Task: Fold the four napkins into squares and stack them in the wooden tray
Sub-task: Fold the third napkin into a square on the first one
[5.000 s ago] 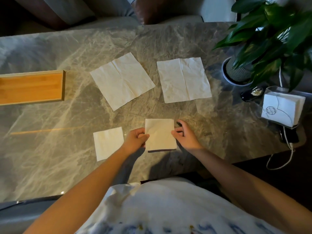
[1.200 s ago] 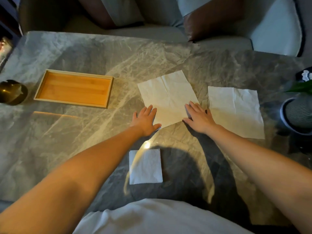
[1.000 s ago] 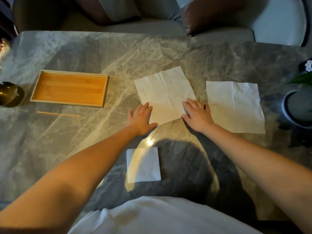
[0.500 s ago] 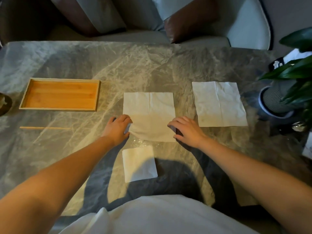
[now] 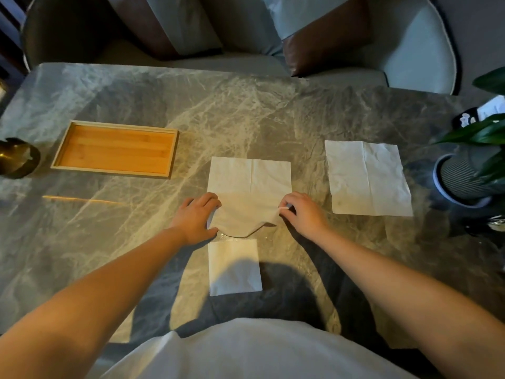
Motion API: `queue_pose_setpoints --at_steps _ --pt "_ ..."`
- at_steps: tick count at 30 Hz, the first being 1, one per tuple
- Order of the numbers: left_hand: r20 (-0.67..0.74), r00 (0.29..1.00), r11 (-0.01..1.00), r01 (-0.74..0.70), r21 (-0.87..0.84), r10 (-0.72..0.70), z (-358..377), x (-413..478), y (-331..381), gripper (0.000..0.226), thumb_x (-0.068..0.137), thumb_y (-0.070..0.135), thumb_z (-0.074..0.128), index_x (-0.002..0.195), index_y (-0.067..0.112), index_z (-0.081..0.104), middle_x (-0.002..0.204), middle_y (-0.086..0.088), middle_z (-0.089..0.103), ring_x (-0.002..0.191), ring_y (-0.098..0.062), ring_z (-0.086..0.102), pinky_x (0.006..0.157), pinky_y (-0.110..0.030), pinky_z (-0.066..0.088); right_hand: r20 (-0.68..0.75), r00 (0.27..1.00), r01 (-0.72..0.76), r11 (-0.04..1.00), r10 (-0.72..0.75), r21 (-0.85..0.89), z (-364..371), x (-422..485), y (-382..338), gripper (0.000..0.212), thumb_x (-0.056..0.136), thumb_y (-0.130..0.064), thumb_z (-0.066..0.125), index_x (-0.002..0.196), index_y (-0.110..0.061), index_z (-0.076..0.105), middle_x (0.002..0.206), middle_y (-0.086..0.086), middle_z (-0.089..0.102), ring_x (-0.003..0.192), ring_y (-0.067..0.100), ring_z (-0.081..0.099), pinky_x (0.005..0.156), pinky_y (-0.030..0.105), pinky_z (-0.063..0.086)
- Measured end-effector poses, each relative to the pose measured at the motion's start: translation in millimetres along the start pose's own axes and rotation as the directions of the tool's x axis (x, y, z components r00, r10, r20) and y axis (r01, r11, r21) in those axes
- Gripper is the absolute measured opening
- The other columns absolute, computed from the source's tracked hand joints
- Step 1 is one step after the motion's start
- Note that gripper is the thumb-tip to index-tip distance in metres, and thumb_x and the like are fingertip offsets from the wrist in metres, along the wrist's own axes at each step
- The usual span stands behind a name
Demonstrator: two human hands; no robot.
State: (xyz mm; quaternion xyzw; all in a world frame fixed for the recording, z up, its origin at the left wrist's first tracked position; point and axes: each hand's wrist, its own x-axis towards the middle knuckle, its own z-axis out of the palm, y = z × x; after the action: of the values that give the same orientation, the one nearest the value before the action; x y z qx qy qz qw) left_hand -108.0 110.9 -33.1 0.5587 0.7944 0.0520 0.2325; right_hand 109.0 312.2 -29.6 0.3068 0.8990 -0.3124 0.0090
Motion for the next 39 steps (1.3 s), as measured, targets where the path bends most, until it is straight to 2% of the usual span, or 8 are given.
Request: queue_pose_setpoints --at_steps 4,12,19,23,25,28,33,39 --pt "0.002 0.999 0.998 0.045 -0.046 -0.045 1.3 -0.5 -0.5 0.079 0.071 0.050 0.068 0.138 0.022 0.036 0.148 0.003 0.031 0.132 -0.019 0.039 0.110 -0.040 0.026 -0.034 0.991 -0.122 0.970 0.131 0.210 -3.3 6.3 -0.4 0.010 0.093 -0.022 0.057 0.086 -0.016 0.058 0.084 -0.001 0.064 0.079 0.019 0.060 0.075 0.045 0.054" --pt "-0.013 0.999 0.996 0.032 -0.085 -0.033 3.5 -3.9 -0.7 0.098 0.062 0.055 0.073 0.140 0.027 0.020 0.148 0.005 0.036 0.135 -0.016 0.034 0.115 -0.042 0.020 0.001 0.982 -0.175 0.920 0.187 0.350 -8.8 11.3 3.6 0.009 0.094 -0.013 0.055 0.089 -0.007 0.057 0.089 0.006 0.067 0.087 0.020 0.064 0.079 0.036 0.051" --pt "-0.043 0.999 0.995 -0.011 -0.100 0.007 10.8 -5.8 -6.4 0.057 0.073 0.046 0.066 0.121 0.025 0.042 0.151 0.006 0.033 0.134 -0.016 0.036 0.115 -0.040 0.018 0.025 0.975 -0.213 0.907 0.219 0.364 -12.0 14.0 3.0 0.016 0.095 -0.010 0.052 0.079 -0.013 0.051 0.070 -0.007 0.048 0.066 0.009 0.044 0.060 0.021 0.034" --pt "-0.165 0.975 0.963 0.106 -0.248 -0.150 2.6 6.0 -2.8 0.021 0.086 0.012 0.056 0.106 0.021 0.056 0.129 -0.002 0.060 0.114 -0.026 0.055 0.099 -0.038 0.036 0.042 0.980 -0.197 0.919 0.194 0.341 -10.9 11.1 2.2 0.012 0.091 -0.012 0.059 0.083 -0.017 0.052 0.072 -0.008 0.052 0.067 0.005 0.048 0.062 0.022 0.038" --pt "-0.195 0.956 0.944 0.157 -0.290 -0.219 -3.0 9.4 0.4 0.015 0.090 0.012 0.051 0.103 0.019 0.054 0.101 -0.008 0.070 0.089 -0.029 0.060 0.077 -0.033 0.039 0.086 0.985 -0.165 0.942 0.146 0.293 -10.3 7.3 2.8 0.014 0.086 -0.010 0.065 0.093 -0.019 0.057 0.088 -0.006 0.063 0.084 0.008 0.059 0.073 0.024 0.047" --pt "-0.238 0.949 0.962 0.150 -0.227 -0.205 -5.3 8.3 0.3 0.008 0.094 0.019 0.046 0.100 0.018 0.051 0.070 -0.009 0.065 0.066 -0.028 0.057 0.065 -0.030 0.030 0.089 0.991 -0.111 0.975 0.096 0.190 -7.0 3.7 4.8 0.014 0.085 -0.009 0.066 0.095 -0.019 0.064 0.092 -0.002 0.067 0.089 0.017 0.062 0.077 0.035 0.051" --pt "-0.154 0.960 0.939 0.184 -0.291 -0.236 4.8 0.9 -3.7 0.019 0.097 0.030 0.041 0.108 0.015 0.043 0.058 0.009 0.049 0.056 -0.019 0.054 0.045 -0.026 0.028 0.004 0.980 -0.196 0.952 0.201 0.237 -1.3 0.7 6.4 0.009 0.090 -0.021 0.062 0.087 -0.012 0.064 0.080 0.010 0.067 0.076 0.029 0.062 0.068 0.039 0.050" --pt "-0.037 0.967 0.858 0.204 -0.470 -0.251 7.6 -7.4 -0.8 0.066 0.081 0.044 0.065 0.135 0.024 0.033 0.097 0.004 0.063 0.083 -0.017 0.061 0.073 -0.038 0.053 0.052 0.963 -0.268 0.911 0.265 0.313 -2.6 0.3 5.8 0.019 0.092 -0.026 0.058 0.107 -0.016 0.065 0.100 0.008 0.071 0.091 0.026 0.066 0.083 0.050 0.055"
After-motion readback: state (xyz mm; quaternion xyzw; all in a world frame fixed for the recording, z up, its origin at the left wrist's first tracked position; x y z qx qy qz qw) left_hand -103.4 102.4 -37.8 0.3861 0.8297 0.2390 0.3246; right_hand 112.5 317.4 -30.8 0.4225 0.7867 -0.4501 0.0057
